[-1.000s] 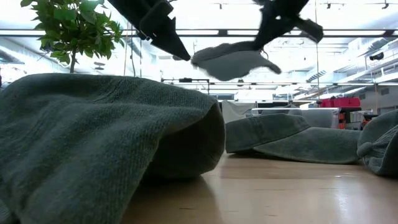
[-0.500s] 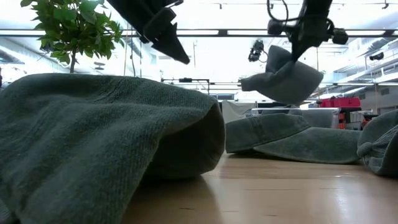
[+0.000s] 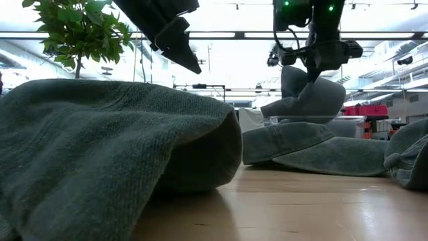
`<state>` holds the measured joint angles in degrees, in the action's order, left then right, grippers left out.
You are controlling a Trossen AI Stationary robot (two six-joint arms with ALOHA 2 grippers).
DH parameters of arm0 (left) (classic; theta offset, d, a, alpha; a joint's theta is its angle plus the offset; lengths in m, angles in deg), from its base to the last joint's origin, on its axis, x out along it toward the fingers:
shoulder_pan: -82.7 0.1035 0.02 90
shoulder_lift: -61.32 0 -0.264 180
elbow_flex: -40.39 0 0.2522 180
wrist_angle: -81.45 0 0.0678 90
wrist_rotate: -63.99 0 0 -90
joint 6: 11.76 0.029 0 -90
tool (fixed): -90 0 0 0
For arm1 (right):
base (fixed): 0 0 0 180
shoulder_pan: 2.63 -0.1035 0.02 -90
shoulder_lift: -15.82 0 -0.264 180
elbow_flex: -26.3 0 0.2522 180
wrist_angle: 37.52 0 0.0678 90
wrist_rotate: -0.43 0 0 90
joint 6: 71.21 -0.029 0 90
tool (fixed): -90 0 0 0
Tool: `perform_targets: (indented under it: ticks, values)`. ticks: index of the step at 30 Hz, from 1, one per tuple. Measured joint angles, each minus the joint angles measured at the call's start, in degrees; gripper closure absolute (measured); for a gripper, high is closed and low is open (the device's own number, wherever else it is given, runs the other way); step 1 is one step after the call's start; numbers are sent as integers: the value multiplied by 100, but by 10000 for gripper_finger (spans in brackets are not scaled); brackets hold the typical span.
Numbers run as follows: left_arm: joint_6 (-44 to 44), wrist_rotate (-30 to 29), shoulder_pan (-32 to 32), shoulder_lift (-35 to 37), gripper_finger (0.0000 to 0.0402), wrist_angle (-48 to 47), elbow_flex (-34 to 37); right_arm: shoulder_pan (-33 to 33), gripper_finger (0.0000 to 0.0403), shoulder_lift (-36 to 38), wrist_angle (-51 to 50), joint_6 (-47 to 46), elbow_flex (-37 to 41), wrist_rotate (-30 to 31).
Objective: Pick & Place hat
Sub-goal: Put the gray cap into the transparent bin
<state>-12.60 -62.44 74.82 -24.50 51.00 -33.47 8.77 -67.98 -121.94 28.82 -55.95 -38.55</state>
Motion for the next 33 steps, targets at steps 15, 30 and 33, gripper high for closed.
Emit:
perform_targets:
  ticks: [15, 30, 33]
  values:
    - [-137, 0, 8, 0, 273, -87, 0, -160, 403, 833, 0, -1061, 2, -368]
    - [-490, 0, 6, -2, 273, -81, 0, 219, 403, 816, 398, -95, 454, -505]
    - [-458, 0, 6, -2, 273, -81, 0, 258, 403, 826, 771, -12, 865, -480]
